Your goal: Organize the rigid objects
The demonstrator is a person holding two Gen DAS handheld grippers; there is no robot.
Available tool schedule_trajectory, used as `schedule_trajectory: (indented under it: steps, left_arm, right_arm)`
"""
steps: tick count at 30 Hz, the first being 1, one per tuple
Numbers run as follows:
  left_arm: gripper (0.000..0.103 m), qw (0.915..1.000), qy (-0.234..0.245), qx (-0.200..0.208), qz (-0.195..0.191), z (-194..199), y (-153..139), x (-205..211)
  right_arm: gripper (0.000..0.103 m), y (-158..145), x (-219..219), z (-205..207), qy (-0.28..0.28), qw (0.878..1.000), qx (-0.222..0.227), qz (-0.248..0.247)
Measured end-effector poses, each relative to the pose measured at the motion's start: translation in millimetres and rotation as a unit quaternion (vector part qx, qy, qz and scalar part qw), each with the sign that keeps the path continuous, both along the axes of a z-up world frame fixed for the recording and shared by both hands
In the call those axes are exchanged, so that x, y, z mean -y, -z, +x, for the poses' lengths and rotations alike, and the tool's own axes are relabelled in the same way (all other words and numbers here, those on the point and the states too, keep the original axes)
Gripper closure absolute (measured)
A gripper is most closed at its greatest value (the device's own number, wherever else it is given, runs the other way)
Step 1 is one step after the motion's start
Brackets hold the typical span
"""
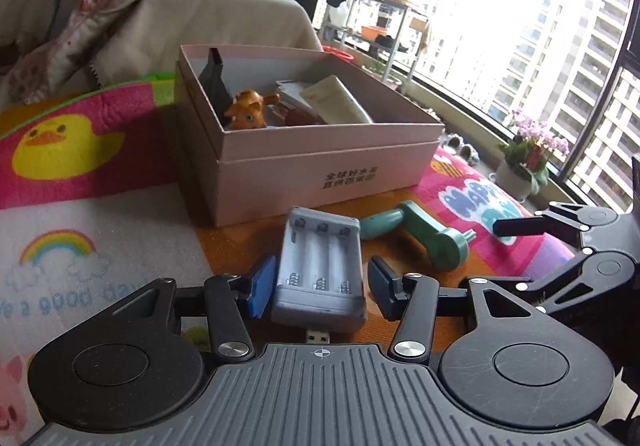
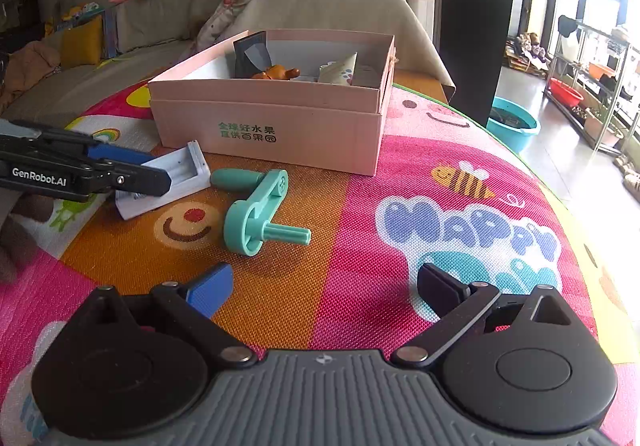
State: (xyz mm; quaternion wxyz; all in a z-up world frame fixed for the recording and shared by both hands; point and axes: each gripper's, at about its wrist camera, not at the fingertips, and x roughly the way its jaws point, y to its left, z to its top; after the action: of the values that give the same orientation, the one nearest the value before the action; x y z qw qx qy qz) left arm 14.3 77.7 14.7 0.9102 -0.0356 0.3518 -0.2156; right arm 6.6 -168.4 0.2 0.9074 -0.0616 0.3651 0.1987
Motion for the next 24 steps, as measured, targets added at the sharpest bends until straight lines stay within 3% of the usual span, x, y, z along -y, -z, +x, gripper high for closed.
schedule_trajectory:
  steps: [5,10,16,24]
  left_arm:
    - [0.048,0.997,-0.019,0.042,0.061,-18.7,-6.6,25.4]
    - [0.047,0.9932,-0.041,0.036,0.103,-7.6,5.2,45.2]
    - [0.047,0.9938,-0.056,0.039,0.088,-5.5,7.2,44.5]
    - [0.05,0.9925,-0.06,0.047,0.095,-12.4,8.1,46.1]
  right_arm:
    - [0.004,-0.1,-0.1,0.1,0.0,1.0,0.0,0.0]
    - [0.004,-0.3,-0.1,0.0,0.0,1.0,0.0,0.0]
    - [0.004,-0.6,-0.1,-0.2,0.0,1.0,0.0,0.0]
    - [0.004,-1.4,1.1,1.3,0.007,1.0,0.0,-0.002]
